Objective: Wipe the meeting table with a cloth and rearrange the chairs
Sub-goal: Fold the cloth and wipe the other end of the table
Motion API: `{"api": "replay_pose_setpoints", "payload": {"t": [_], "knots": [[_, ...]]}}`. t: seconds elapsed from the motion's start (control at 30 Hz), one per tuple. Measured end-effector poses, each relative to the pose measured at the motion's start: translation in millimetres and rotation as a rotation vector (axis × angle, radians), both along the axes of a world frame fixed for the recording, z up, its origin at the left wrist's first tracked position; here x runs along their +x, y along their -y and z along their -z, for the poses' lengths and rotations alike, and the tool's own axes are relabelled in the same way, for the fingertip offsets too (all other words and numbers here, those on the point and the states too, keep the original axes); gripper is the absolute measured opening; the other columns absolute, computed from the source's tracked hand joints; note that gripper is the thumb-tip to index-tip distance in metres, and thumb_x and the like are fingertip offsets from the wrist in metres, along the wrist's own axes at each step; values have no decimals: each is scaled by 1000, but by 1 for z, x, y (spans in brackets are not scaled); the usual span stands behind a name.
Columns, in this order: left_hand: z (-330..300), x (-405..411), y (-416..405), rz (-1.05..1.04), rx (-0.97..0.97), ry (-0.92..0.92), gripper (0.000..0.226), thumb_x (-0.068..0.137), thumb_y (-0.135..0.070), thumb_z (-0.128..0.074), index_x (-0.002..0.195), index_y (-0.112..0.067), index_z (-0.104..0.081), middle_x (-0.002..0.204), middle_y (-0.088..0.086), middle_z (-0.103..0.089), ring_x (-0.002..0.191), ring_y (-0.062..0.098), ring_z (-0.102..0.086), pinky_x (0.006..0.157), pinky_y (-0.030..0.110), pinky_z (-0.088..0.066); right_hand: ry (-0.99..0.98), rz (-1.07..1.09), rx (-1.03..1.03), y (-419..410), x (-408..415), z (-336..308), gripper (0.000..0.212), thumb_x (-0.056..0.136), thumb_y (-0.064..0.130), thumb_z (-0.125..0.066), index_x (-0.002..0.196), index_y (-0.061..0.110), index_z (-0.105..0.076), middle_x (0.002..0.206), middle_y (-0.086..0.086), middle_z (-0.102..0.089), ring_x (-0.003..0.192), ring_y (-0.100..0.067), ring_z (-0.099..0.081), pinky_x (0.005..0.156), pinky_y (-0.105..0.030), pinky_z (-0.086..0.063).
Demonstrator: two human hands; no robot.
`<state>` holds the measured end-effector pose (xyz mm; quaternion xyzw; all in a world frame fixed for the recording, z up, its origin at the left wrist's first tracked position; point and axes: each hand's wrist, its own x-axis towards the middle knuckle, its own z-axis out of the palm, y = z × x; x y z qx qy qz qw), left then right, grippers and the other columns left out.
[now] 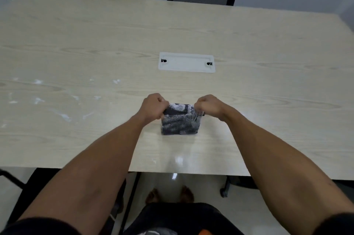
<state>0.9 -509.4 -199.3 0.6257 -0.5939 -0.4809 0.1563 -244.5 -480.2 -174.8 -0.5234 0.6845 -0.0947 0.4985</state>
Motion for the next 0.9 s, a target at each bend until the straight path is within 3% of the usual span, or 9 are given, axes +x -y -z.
{"api": "replay_pose_setpoints", "payload": {"t": [0.13,0.27,0.4,0.5,0.57,0.63,0.73,0.83,0.9], "knots": [[-32,8,30,-134,-131,-80,7,93,-9,-61,87,-14,-60,80,8,-70,63,21,-74,60,32,-56,31,76,-219,33,14,-22,14,96,16,-59,84,9,-59,84,-4,-61,73,-20,-51,66,-32,-40],[-32,31,50,-189,-266,-58,12,89,-12,-67,85,-22,-63,89,0,-72,86,25,-73,76,33,-57,12,126,-340,54,36,-14,17,94,23,-65,93,6,-62,82,0,-61,73,-19,-55,66,-33,-43],[-8,48,34,-194,-231,13,9,91,-7,-67,92,-16,-67,97,-2,-70,83,11,-62,61,6,-40,-14,137,-344,38,62,16,12,97,23,-66,97,11,-67,89,2,-64,78,-14,-55,65,-29,-41],[16,63,7,-180,-149,58,12,90,-3,-66,91,-15,-68,96,-3,-69,80,9,-61,58,3,-40,-24,72,-247,12,75,43,8,95,15,-63,97,8,-66,90,0,-64,79,-16,-56,65,-28,-43],[31,72,-12,-149,-91,75,13,88,-3,-66,89,-15,-69,94,-3,-70,81,13,-64,60,6,-42,-38,23,-172,-3,80,58,9,93,14,-60,95,8,-66,91,-2,-67,81,-20,-60,65,-29,-45],[43,82,-28,-133,-22,67,13,86,-8,-68,94,-17,-69,101,-3,-72,89,18,-68,71,20,-49,-91,-19,-105,-12,85,67,14,91,23,-58,93,11,-65,88,-1,-70,79,-21,-62,68,-32,-46],[60,106,-42,-54,-20,147,33,90,-20,-72,122,-18,-66,126,1,-68,113,22,-66,93,34,-53,-318,-126,-239,-7,101,79,19,91,35,-55,91,17,-62,91,2,-67,83,-22,-61,80,-38,-45],[77,128,-54,53,-176,378,54,97,-27,-67,147,-9,-54,154,9,-53,140,30,-49,116,42,-40,-405,-134,-464,5,125,92,29,102,36,-50,118,15,-62,125,-7,-64,113,-30,-57,96,-44,-45],[93,144,-62,50,-275,495,61,100,-32,-62,152,-7,-48,163,11,-42,150,31,-39,123,45,-33,-460,-133,-465,13,150,105,46,106,39,-44,142,13,-53,151,-12,-50,139,-32,-45,113,-48,-36]]}}
